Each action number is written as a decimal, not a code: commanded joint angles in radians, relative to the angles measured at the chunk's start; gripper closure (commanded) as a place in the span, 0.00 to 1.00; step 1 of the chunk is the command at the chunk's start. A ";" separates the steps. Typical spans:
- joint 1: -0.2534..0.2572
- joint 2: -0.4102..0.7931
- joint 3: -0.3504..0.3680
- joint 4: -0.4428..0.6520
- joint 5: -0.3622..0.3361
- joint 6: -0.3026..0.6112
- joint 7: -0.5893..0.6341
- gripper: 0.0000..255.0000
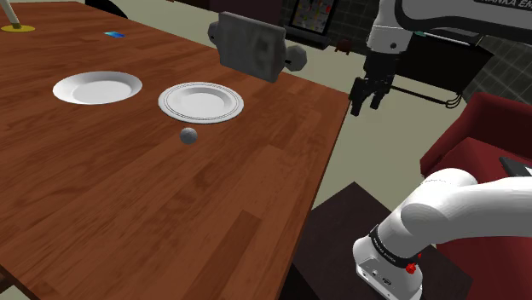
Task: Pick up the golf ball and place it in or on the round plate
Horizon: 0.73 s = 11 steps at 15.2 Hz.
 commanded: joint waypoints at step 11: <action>0.075 0.171 0.163 0.078 0.169 0.112 0.198 0.00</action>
